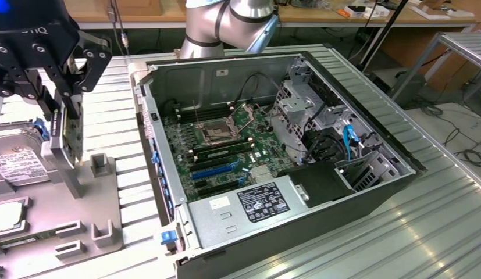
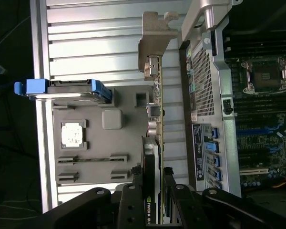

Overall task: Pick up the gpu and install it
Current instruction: 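Pick up the gpu and move the gpu toward the slot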

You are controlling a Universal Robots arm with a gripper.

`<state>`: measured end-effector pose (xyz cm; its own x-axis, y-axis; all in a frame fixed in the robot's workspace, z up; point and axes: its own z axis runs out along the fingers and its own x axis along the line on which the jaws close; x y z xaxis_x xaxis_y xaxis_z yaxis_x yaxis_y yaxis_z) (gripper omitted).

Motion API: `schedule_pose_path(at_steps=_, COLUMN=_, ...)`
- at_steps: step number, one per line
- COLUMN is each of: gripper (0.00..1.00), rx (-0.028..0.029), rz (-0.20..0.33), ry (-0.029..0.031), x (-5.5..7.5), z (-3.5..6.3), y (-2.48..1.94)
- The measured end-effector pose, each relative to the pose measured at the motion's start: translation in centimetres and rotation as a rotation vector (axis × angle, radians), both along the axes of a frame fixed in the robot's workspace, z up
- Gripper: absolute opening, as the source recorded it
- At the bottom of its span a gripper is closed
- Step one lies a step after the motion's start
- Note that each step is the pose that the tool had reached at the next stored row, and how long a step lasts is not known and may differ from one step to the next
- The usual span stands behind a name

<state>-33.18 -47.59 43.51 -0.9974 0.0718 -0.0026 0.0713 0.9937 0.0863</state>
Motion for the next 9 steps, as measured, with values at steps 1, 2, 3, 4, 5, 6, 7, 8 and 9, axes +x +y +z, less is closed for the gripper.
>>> schedule_pose_path(at_steps=1, gripper=0.27, rx=0.0001, rz=0.0, ry=-0.0001, x=0.1, z=-0.01, y=0.0)
schedule_pose_path(at_steps=2, gripper=0.27, rx=0.0, rz=0.0, ry=0.0001, x=0.3, z=0.0, y=0.0)
schedule_pose_path(at_steps=3, gripper=0.27, rx=0.0, rz=0.0, ry=0.0, x=0.6, z=0.0, y=0.0)
schedule_pose_path(at_steps=4, gripper=0.27, rx=0.0, rz=0.0, ry=0.0, x=0.7, z=0.0, y=0.0)
schedule_pose_path(at_steps=5, gripper=0.27, rx=0.0, rz=0.0, ry=0.0001, x=0.9, z=0.0, y=0.0)
schedule_pose_path(at_steps=6, gripper=0.27, rx=0.0, rz=0.0, ry=0.0, x=1.0, z=0.0, y=0.0)
schedule_pose_path(at_steps=7, gripper=0.27, rx=0.0001, rz=0.0, ry=0.0001, x=1.1, z=0.0, y=0.0)
schedule_pose_path(at_steps=8, gripper=0.27, rx=0.0, rz=0.0, ry=0.0001, x=1.2, z=0.0, y=0.0)
schedule_pose_path(at_steps=9, gripper=0.27, rx=0.0, rz=0.0, ry=0.0001, x=1.3, z=0.0, y=0.0)
